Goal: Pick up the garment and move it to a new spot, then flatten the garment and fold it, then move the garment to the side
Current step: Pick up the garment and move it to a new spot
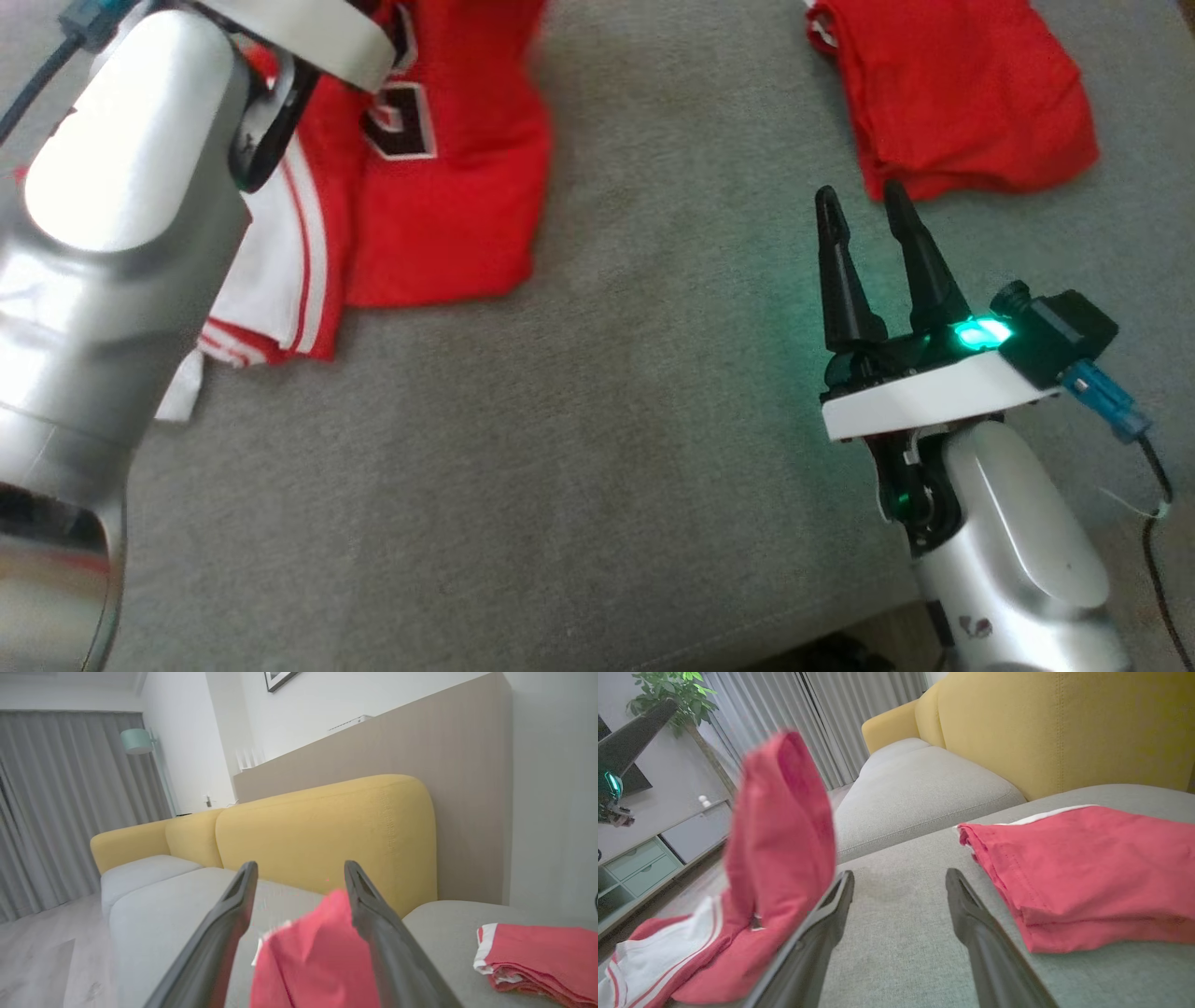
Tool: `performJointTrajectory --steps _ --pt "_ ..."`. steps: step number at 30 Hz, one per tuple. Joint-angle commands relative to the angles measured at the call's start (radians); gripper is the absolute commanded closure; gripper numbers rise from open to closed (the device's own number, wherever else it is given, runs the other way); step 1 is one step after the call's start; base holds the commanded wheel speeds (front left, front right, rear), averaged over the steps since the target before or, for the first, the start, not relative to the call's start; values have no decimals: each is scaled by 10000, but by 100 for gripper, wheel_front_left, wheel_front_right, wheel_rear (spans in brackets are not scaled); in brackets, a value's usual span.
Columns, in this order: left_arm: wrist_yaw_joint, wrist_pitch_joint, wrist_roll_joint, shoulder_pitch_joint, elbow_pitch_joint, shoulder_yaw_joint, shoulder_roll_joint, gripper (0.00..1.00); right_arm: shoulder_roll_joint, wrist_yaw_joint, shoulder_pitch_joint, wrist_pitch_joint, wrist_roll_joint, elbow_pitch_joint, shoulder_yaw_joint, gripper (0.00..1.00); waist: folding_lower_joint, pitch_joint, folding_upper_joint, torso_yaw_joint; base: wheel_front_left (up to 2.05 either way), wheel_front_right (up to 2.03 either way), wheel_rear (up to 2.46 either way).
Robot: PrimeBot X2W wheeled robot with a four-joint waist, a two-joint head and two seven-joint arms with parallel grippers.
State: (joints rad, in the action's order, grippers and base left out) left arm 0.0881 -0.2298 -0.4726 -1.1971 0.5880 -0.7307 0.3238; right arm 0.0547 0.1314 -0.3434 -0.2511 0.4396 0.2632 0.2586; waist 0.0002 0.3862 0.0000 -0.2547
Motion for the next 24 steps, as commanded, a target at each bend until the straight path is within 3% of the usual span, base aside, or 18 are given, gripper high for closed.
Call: performJointTrajectory --steps 1,13,24 --pt "-23 -102 40 -346 -174 435 310 0 -45 -7 -210 -106 -45 -328 133 0 -2 -87 0 229 0 0 0" --pt "-122 -310 -435 1907 -519 923 756 0 -45 -7 165 -106 -1032 43 -576 0 -2 -1170 0 1928 0 0 0" --pt "-1043 -318 -843 6427 -2547 1919 578 0 -45 -7 936 -85 -1728 388 -929 0 -2 -2467 0 3094 0 0 0"
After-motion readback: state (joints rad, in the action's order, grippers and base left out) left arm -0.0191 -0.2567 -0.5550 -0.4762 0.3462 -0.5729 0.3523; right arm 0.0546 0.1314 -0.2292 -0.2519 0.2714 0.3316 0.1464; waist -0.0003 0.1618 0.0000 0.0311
